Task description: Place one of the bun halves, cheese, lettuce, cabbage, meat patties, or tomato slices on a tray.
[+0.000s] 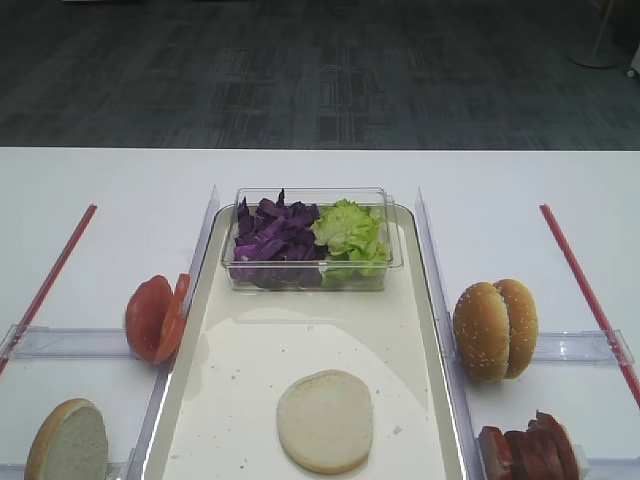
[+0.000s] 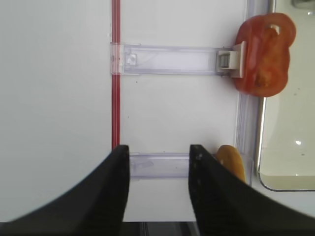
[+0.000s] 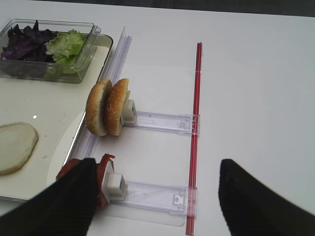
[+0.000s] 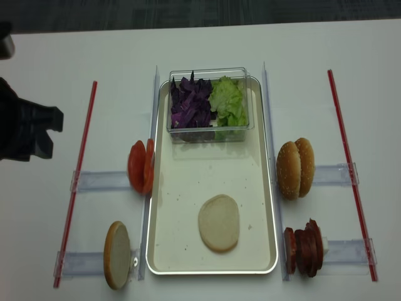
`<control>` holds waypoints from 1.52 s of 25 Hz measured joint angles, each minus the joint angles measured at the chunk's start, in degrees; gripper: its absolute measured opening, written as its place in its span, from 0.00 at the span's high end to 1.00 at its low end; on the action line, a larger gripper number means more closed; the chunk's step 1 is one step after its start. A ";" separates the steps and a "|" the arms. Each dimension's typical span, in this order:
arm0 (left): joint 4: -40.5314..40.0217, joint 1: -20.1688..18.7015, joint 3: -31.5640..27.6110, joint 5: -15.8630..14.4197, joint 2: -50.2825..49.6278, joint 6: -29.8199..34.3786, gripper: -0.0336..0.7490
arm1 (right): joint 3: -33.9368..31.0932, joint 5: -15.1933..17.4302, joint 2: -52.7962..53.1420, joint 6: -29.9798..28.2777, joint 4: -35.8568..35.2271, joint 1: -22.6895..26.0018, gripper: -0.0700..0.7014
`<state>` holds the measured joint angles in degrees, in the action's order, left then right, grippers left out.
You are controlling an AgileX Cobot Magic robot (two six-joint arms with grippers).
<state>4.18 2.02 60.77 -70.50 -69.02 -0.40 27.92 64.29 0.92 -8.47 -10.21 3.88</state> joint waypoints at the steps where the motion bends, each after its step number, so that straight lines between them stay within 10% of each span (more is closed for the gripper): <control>1: 0.00 0.00 -0.12 0.02 1.41 0.00 0.60 | 0.00 0.00 0.00 0.00 0.00 0.00 0.21; 23: 0.00 0.27 -23.76 -1.34 37.28 -0.13 0.60 | 0.00 0.00 0.00 0.10 0.00 0.00 0.21; 38: -1.25 0.27 -29.16 -1.87 51.93 1.73 0.60 | 0.00 0.00 0.00 0.10 0.00 0.00 0.21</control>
<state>2.93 2.29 31.61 -72.37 -17.09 1.33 27.92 64.29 0.92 -8.37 -10.21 3.88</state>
